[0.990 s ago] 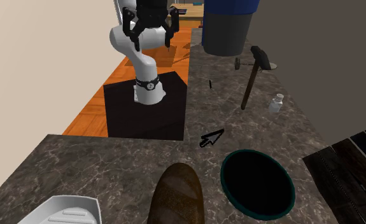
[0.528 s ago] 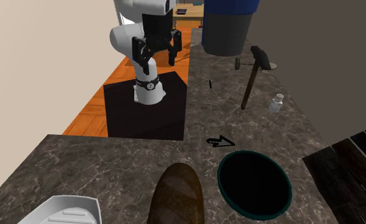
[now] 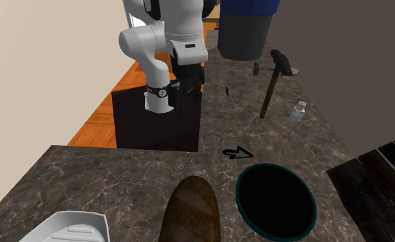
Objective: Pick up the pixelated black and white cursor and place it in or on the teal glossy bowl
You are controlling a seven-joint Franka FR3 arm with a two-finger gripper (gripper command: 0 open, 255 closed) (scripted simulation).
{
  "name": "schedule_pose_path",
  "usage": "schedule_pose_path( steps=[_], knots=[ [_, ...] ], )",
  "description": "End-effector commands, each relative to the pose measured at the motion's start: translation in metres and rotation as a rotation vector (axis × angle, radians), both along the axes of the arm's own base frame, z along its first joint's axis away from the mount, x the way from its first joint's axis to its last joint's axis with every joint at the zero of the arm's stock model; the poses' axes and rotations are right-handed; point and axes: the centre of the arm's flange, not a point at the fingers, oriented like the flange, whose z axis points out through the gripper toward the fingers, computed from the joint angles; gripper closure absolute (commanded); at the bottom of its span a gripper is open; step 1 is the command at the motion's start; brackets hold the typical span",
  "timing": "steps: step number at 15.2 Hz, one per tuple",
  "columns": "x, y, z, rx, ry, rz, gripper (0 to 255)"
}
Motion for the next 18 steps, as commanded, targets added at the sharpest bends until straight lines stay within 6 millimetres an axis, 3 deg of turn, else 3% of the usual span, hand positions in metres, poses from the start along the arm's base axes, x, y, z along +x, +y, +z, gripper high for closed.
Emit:
schedule_pose_path(
  steps=[1, 13, 18],
  knots=[
    [0.009, 0.004, -0.024, 0.018, -0.027, 0.087, 0],
    [0.055, 0.071, -0.145, 0.129, -0.153, 0.588, 0],
    [0.057, 0.075, -0.166, 0.13, -0.154, 0.591, 0]
  ],
)
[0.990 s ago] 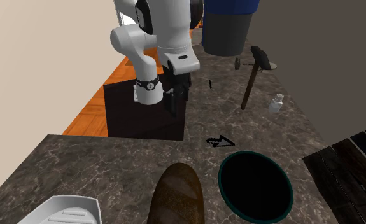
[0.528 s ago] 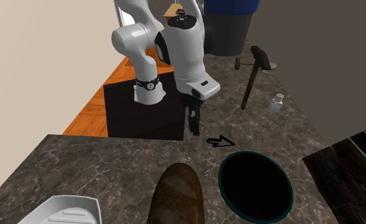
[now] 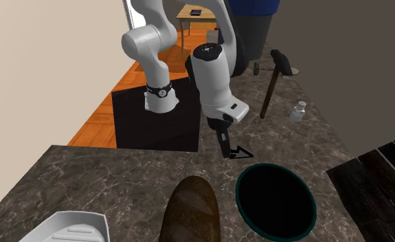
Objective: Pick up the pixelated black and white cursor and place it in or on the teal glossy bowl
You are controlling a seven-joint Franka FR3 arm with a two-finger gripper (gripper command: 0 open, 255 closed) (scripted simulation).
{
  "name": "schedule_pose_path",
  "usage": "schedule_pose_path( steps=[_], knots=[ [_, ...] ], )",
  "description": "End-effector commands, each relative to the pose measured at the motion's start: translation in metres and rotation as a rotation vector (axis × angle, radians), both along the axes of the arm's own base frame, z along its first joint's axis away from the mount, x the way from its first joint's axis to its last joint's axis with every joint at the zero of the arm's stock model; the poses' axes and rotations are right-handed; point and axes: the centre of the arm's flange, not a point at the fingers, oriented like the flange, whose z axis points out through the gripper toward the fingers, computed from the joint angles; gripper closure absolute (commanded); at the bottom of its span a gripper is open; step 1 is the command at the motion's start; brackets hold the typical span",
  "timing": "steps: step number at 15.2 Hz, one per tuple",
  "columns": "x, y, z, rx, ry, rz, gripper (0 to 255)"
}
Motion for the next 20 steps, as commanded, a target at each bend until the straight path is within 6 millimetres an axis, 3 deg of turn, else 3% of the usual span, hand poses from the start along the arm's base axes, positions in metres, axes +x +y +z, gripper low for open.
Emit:
schedule_pose_path(
  steps=[1, 3, 11, 12, 20],
  knots=[
    [0.001, 0.002, -0.011, 0.0, -0.001, 0.001, 0],
    [0.002, 0.004, -0.024, 0.0, -0.001, 0.001, 0],
    [0.002, 0.004, -0.024, 0.0, -0.001, 0.001, 0],
    [0.002, 0.004, -0.024, 0.0, -0.001, 0.001, 255],
    [0.002, 0.004, -0.024, 0.0, -0.001, 0.001, 255]
  ],
)
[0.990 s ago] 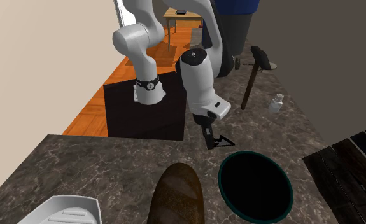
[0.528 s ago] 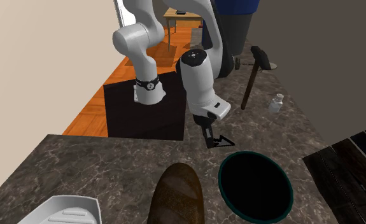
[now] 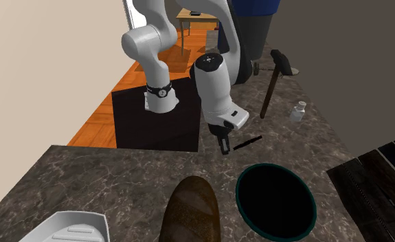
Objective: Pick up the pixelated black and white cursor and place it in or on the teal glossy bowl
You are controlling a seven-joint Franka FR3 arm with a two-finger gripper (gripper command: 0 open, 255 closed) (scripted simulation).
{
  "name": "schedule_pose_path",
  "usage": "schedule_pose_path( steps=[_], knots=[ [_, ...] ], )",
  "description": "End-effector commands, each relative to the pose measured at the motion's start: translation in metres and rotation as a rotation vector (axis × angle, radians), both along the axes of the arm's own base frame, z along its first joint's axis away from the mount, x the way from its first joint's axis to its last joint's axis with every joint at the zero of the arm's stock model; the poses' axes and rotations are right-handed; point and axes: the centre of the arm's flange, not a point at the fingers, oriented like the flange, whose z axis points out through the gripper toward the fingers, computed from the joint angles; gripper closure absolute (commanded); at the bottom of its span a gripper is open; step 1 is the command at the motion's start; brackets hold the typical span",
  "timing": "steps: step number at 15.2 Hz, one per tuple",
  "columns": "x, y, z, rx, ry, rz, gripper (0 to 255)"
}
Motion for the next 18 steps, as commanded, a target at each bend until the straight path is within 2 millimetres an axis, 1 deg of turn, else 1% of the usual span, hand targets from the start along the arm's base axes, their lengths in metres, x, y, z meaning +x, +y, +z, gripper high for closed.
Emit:
schedule_pose_path(
  steps=[1, 2, 6, 10, 11, 17, 18],
  knots=[
    [0.0, 0.0, 0.0, 0.0, 0.0, 0.0, 255],
    [0.0, 0.0, 0.0, 0.0, 0.0, 0.0, 0],
    [-0.041, 0.062, 0.009, -0.061, -0.153, -0.142, 0],
    [-0.074, 0.13, 0.008, -0.122, -0.305, -0.283, 0],
    [-0.074, 0.131, 0.008, -0.122, -0.307, -0.285, 0],
    [-0.06, 0.131, -0.021, -0.122, -0.307, -0.285, 0],
    [-0.057, 0.131, -0.028, -0.122, -0.307, -0.285, 0]
  ],
)
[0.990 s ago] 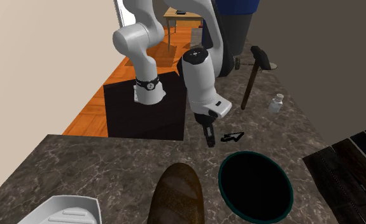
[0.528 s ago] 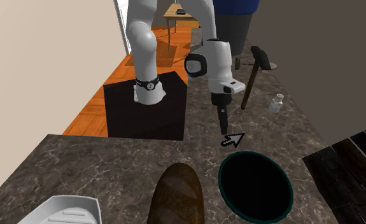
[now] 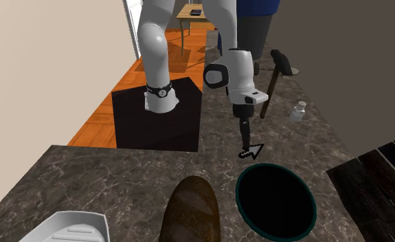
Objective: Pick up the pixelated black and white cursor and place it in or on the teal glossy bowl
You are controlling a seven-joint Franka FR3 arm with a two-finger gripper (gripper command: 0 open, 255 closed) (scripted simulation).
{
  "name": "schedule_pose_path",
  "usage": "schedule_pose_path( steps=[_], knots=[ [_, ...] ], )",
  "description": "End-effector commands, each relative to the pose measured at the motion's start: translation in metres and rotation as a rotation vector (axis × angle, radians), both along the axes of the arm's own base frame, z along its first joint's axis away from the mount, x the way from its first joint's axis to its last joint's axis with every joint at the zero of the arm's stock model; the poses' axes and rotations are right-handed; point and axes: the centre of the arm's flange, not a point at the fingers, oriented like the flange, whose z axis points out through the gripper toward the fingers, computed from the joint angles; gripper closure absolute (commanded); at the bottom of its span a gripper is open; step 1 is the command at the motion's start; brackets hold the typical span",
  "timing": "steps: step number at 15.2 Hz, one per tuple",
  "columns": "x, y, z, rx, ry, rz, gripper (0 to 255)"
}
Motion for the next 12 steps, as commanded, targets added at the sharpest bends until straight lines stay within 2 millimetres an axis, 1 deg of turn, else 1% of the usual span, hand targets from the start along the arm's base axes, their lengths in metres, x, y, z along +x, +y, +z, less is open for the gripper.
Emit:
schedule_pose_path(
  steps=[1, 8, 9, 12],
  knots=[
    [0.0025, -0.0008, -0.0075, 0.001, 0.001, -0.001, 0],
    [0.0024, -0.0008, -0.0074, 0.001, 0.001, -0.001, 0],
    [0.0024, -0.0008, -0.0074, 0.001, 0.001, -0.001, 255],
    [0.0024, -0.0008, -0.0074, 0.001, 0.001, -0.001, 255]
  ],
)
